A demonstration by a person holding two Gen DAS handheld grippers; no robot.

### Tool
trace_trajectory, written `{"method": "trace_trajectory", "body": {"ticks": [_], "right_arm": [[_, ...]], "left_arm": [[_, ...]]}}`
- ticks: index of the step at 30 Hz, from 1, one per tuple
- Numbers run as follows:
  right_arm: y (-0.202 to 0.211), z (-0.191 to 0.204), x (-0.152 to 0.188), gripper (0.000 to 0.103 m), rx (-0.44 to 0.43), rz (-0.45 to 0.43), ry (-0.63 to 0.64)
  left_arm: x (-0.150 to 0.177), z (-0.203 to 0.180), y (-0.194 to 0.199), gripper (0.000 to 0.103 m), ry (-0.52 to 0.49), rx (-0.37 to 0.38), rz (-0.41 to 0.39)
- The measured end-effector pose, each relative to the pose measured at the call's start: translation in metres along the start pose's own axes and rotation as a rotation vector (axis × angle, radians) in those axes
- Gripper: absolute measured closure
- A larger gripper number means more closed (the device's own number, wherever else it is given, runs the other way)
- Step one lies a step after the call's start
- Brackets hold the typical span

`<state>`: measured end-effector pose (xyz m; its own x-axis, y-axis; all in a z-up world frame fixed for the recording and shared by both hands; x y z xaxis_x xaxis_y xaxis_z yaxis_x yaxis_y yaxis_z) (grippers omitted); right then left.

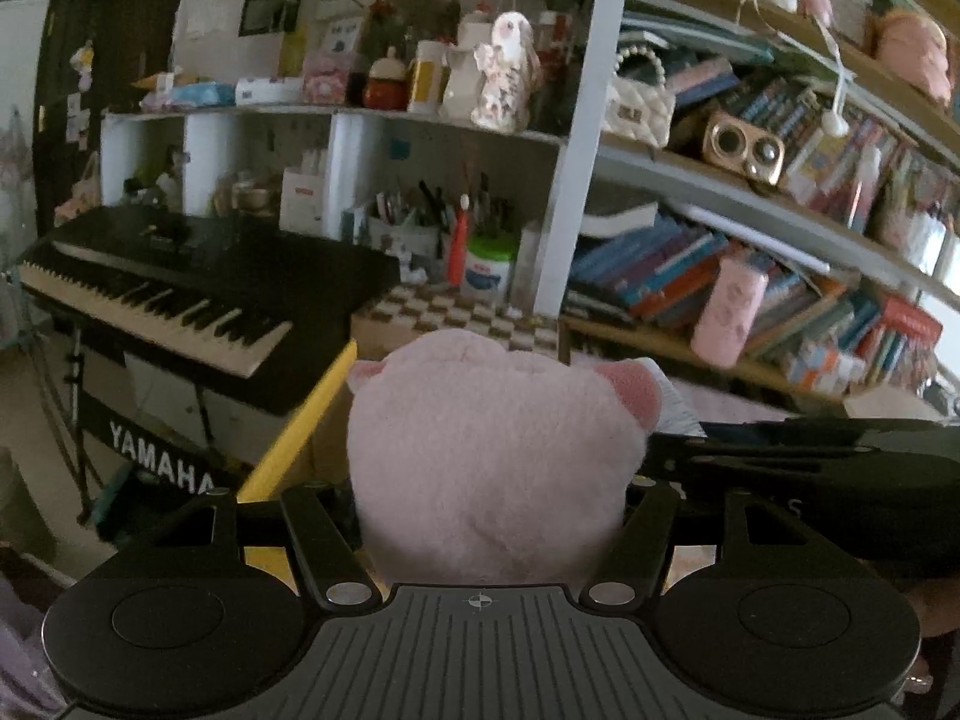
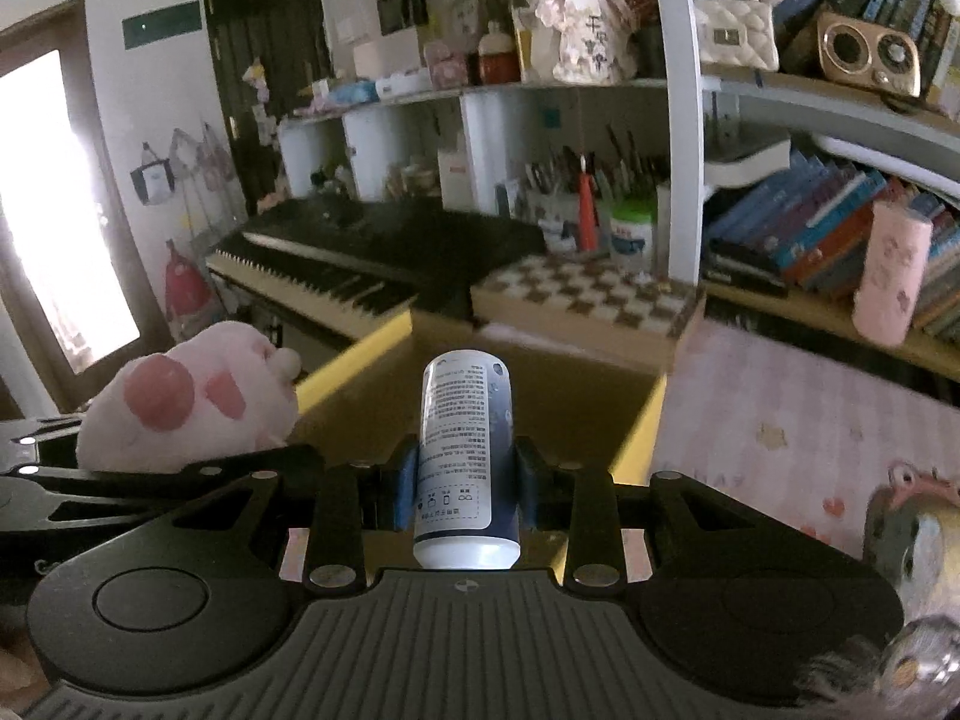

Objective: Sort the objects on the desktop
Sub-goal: 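Lower the pig into the yellow box and open the left tool while the right tool releases the bottle inside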

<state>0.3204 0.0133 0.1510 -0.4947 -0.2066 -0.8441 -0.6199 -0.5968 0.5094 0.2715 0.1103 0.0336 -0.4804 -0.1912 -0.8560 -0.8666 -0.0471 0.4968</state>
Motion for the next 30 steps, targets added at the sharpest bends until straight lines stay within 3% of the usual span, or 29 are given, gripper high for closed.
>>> {"method": "trace_trajectory", "body": {"ticks": [6,17,21,30], "right_arm": [[-0.04,-0.02,-0.023,0.073,-0.011,0.01,0.027],[-0.132,-0.042,-0.001,0.073,-0.004,0.22,0.186],[-0.152,-0.042,0.006,0.073,-0.015,0.284,0.258],[-0.17,-0.041,0.019,0.073,-0.013,0.362,0.36]], "left_arm": [[-0.016,0.002,-0.04,0.037,-0.036,-0.047,0.013],[0.018,0.016,-0.129,0.036,-0.179,-0.127,0.266],[0.027,0.017,-0.141,0.034,-0.194,-0.127,0.334],[0.029,0.018,-0.142,0.03,-0.204,-0.144,0.377]]}}
Point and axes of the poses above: each gripper's, at about its wrist camera, not at the fingertips, and y roughly against the way its jaws point, z to its left, x to its underside, the point moved 6 cm from there along -y, roughly the way its jaws point, and after that the axes turned 2 degrees about -x, right-handed, at the moved point
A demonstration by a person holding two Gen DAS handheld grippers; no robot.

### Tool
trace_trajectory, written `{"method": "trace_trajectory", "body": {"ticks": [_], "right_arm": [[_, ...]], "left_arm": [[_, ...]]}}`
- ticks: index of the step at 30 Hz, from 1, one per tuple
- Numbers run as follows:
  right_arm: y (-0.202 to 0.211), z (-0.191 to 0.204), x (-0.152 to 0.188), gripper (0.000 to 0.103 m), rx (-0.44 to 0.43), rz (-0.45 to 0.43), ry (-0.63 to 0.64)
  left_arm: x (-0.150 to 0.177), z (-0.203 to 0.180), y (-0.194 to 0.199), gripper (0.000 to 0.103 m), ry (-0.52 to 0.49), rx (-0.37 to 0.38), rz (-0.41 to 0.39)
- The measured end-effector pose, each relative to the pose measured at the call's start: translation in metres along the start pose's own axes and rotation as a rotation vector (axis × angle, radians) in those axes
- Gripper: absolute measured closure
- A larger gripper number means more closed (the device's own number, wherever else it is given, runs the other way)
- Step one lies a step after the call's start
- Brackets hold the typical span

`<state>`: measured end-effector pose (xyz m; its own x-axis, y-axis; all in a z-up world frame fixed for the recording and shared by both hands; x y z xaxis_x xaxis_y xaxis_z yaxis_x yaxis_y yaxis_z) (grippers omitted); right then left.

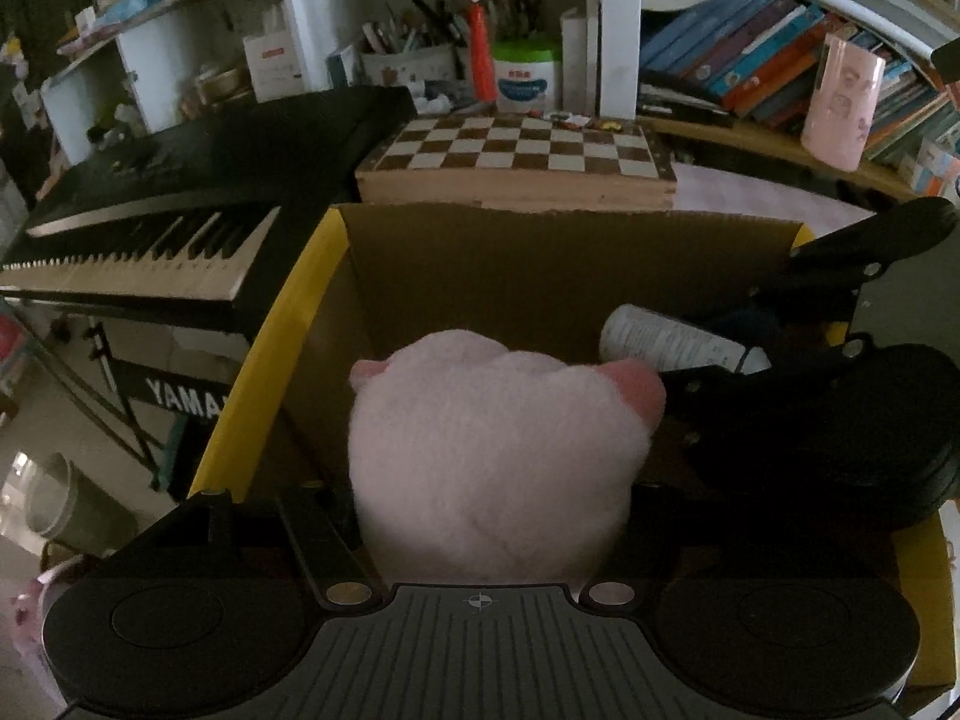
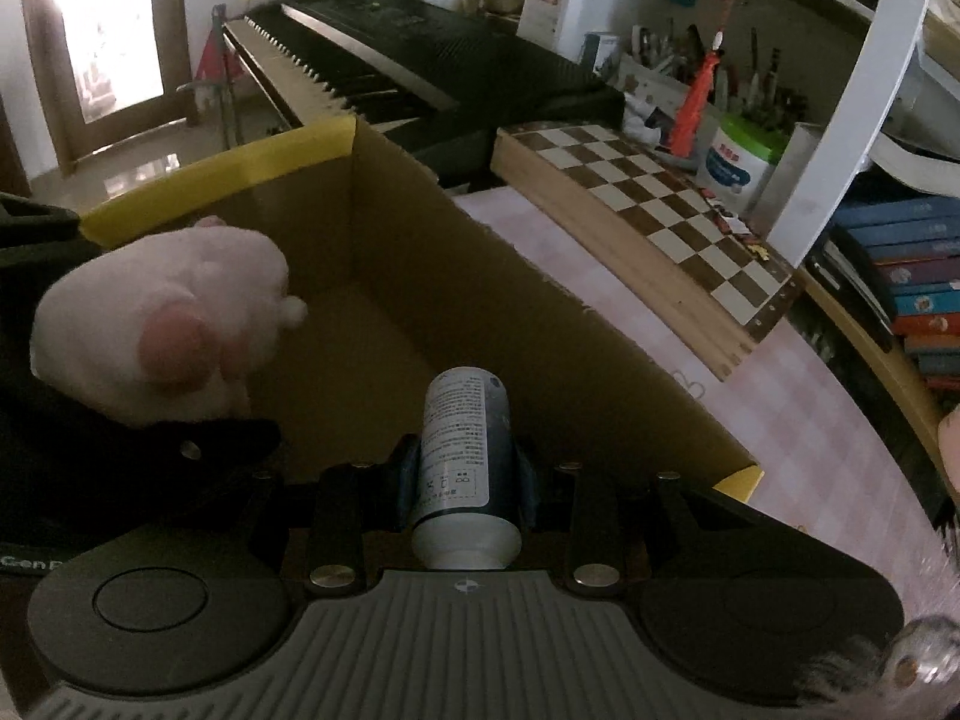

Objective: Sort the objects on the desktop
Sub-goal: 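Lower the pig into the yellow box and open the left tool while the right tool releases the bottle inside, then withdraw both open tools from the box toward the white chargers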

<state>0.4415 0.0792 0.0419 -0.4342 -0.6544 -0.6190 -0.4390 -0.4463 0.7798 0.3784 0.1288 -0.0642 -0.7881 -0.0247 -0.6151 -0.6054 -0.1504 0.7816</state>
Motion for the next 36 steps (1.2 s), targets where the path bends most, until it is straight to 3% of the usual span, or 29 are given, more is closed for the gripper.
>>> {"method": "trace_trajectory", "body": {"ticks": [8,10,18,29,36], "right_arm": [[0.005,-0.002,-0.003,0.072,0.024,-0.035,-0.02],[0.013,-0.004,-0.003,0.067,0.031,-0.061,-0.037],[0.062,-0.012,0.003,0.063,0.078,-0.166,-0.155],[0.137,-0.005,0.035,0.062,0.198,-0.288,-0.317],[0.171,0.016,0.063,0.054,0.28,-0.317,-0.402]], "left_arm": [[-0.003,0.005,0.01,0.011,-0.003,-0.054,-0.065],[-0.003,0.005,0.017,0.009,0.0,-0.039,-0.098],[-0.001,-0.009,0.05,0.009,-0.035,0.019,-0.198],[0.022,-0.008,0.124,0.009,-0.02,0.061,-0.386],[0.048,-0.002,0.151,0.008,0.005,0.107,-0.428]]}}
Point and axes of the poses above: each gripper's, at about its wrist camera, not at the fingertips, and y roughly against the way its jaws point, z to its left, x to its underside, the point moved 6 cm from there along -y, roughly the way its jaws point, and after that the axes turned 2 degrees about -x, right-handed, at the moved point
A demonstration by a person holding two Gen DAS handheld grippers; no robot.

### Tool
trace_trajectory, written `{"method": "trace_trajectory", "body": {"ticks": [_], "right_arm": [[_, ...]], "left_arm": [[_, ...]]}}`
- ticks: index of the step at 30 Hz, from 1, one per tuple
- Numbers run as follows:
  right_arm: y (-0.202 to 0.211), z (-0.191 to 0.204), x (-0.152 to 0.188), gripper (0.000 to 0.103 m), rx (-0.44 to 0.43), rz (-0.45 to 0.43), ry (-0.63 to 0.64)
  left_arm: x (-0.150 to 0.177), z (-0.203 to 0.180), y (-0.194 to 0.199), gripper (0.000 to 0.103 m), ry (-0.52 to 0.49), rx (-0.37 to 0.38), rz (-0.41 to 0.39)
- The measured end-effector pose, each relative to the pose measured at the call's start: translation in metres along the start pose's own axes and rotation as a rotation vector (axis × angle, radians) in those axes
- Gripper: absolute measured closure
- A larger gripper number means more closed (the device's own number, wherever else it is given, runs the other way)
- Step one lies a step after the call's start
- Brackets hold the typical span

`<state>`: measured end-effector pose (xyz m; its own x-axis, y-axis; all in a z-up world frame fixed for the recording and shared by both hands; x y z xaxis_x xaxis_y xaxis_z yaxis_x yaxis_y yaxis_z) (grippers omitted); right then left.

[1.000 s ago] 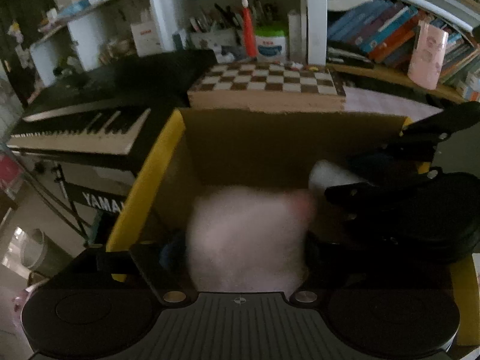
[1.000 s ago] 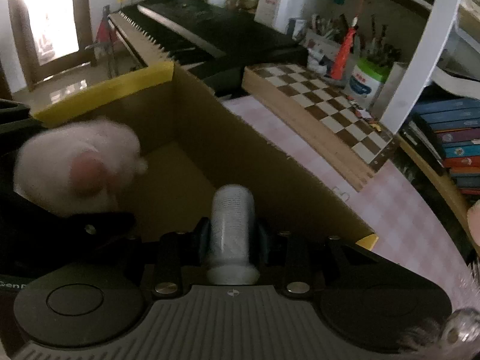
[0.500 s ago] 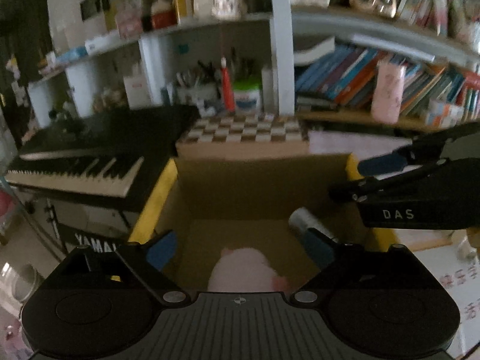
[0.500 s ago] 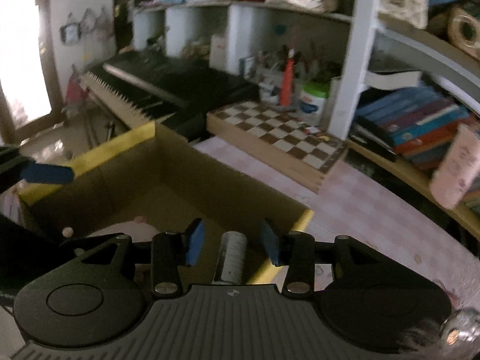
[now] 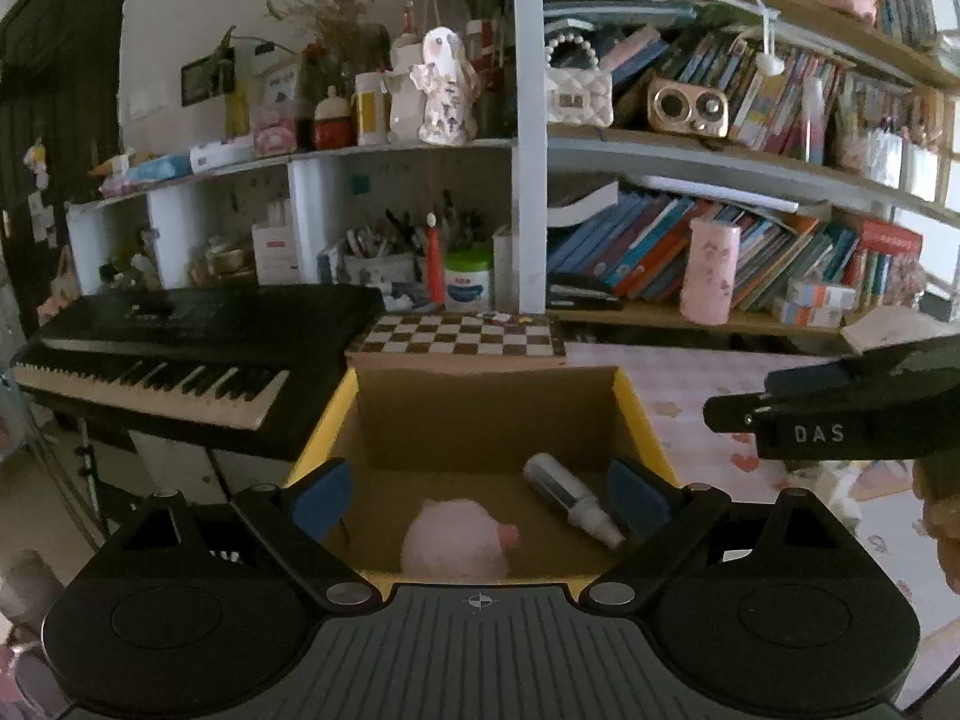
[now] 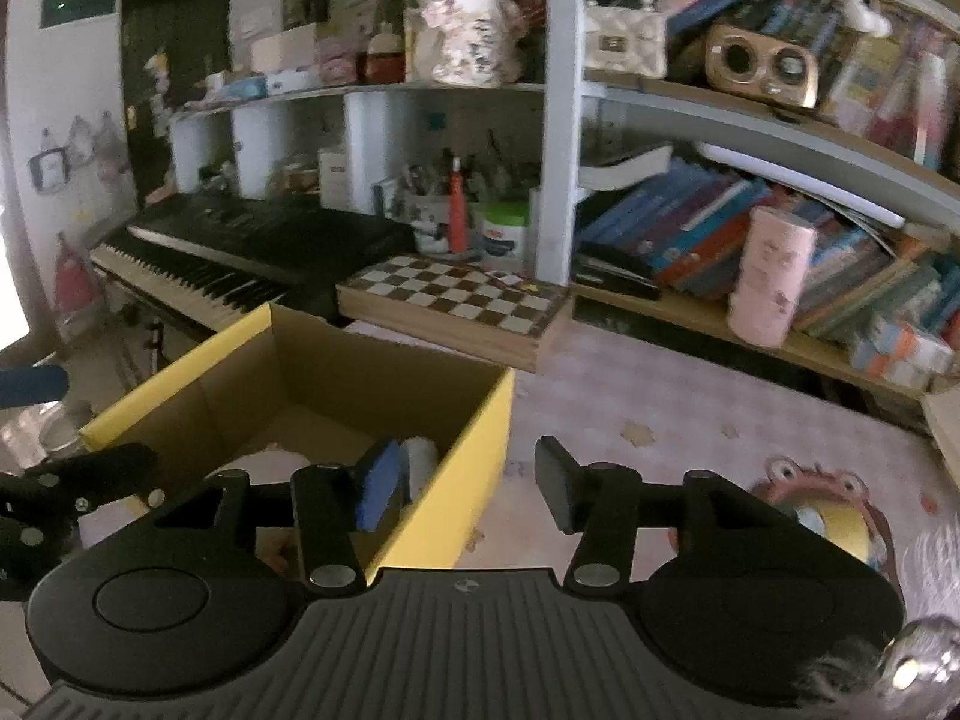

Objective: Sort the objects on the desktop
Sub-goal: 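Withdraw both open tools from the box toward the white chargers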

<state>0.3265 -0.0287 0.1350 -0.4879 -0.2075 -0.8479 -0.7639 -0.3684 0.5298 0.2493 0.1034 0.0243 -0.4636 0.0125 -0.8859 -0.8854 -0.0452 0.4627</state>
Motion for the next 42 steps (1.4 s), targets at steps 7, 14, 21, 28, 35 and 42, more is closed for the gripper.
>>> {"method": "trace_trajectory", "body": {"ticks": [7,14,21,28,35,42], "right_arm": [[0.038,0.012,0.031,0.053,0.058,-0.005,-0.072],[0.069,0.029,0.066,0.053,0.09,0.015,-0.113],[0.091,0.045,0.095,0.052,0.1,0.028,-0.14],[0.106,0.054,0.12,0.048,0.114,0.043,-0.162],[0.12,0.057,0.144,0.043,0.141,0.063,-0.179],[0.13,0.055,0.16,0.038,0.172,0.08,-0.183]], "left_arm": [[0.026,0.008,0.033,0.008,-0.005,-0.016,-0.003],[0.048,0.016,0.064,0.008,0.009,-0.026,0.009],[0.067,0.018,0.086,0.008,0.005,-0.03,0.022],[0.081,0.011,0.1,0.008,-0.015,-0.017,0.036],[0.093,-0.001,0.108,0.008,-0.036,0.007,0.052],[0.103,-0.017,0.11,0.008,-0.058,0.053,0.075]]}}
Point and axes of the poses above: each gripper's, at about its wrist camera, not at the fingertips, and y roughly against the way its jaws point, z to its left, x to its underside, the point moved 6 cm from there along -y, roughly the way its jaws point, and after that the axes turned 2 degrees about -x, right-handed, at the moved point
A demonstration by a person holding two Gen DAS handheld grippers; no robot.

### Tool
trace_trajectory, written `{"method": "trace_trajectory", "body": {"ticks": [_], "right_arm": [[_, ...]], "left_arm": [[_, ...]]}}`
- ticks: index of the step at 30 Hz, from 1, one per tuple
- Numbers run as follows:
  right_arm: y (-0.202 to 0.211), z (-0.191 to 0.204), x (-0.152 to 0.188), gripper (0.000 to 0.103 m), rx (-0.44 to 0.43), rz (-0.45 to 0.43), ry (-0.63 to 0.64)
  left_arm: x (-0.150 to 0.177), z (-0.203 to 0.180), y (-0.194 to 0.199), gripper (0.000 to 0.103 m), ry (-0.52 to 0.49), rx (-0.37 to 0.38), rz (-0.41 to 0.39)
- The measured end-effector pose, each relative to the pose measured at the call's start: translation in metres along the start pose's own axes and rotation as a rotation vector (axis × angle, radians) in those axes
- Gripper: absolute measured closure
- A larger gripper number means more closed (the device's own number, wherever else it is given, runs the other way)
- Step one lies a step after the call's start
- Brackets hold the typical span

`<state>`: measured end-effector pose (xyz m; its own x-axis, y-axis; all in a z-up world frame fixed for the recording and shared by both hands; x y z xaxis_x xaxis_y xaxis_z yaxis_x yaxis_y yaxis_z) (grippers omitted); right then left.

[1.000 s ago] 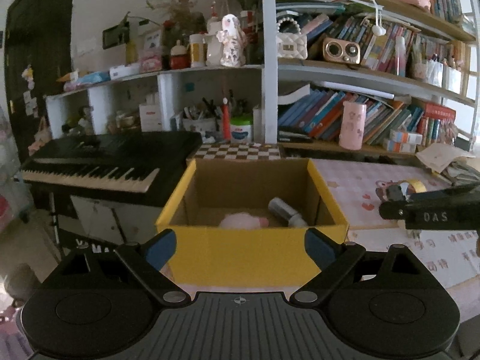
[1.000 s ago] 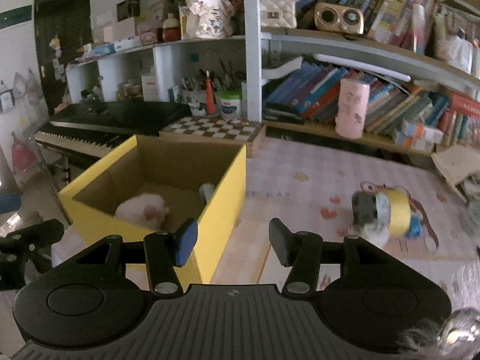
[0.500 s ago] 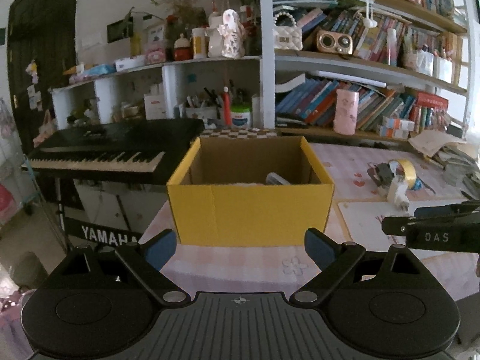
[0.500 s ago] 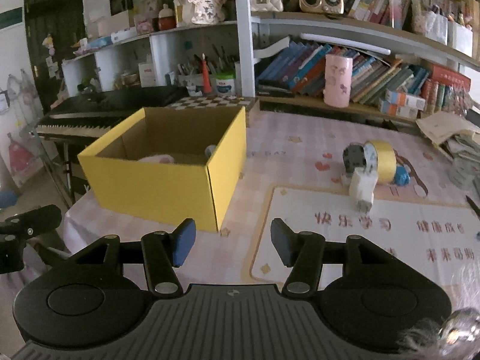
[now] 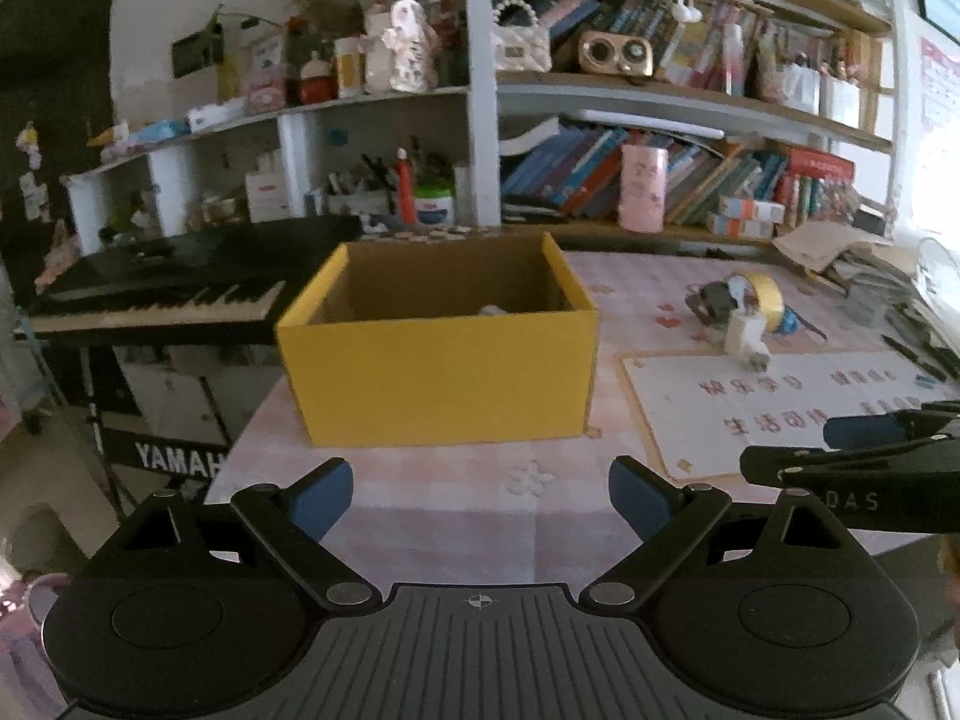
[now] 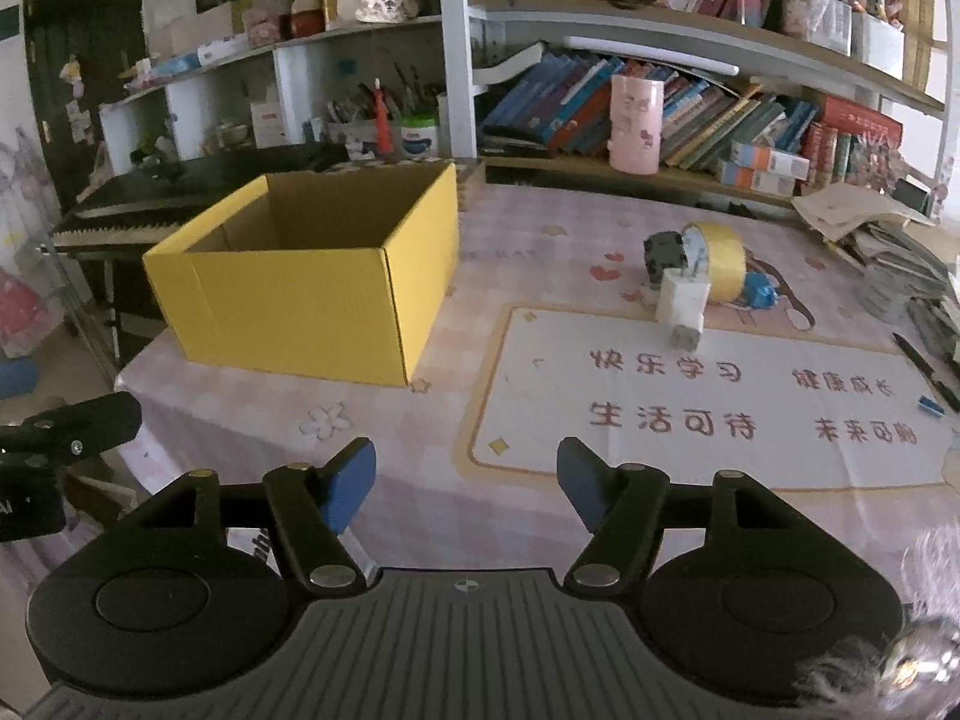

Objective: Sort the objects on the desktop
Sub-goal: 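Withdraw both open tools from the box toward the white chargers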

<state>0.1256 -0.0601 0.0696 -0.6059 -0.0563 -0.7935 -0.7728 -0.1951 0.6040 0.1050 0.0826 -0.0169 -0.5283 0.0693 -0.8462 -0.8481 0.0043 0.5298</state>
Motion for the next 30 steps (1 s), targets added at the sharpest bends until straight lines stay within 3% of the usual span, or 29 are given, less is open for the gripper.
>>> {"method": "trace_trajectory", "body": {"ticks": [21,30], "right_arm": [[0.022,-0.052,0.039,0.035,0.163,0.04,-0.112],[0.026,-0.081,0.045,0.032,0.224,0.037,-0.143]], "left_arm": [[0.013,-0.066,-0.008,0.008,-0.1,0.147,0.042],[0.007,-0.098,-0.019,0.008,-0.131,0.171,0.039]]}}
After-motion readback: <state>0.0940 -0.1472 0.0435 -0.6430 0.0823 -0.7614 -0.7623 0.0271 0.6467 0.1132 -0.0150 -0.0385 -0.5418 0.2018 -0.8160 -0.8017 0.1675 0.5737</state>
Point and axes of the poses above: each gripper's, at about its wrist camera, not at the fingertips, and y roughly against the way its jaws point, z to its left, x to its underside, the point moved 6 cm from there along -y, roughly the way its jaws point, and after that the axes turned 2 degrees about -x, right-handed, at the moved point
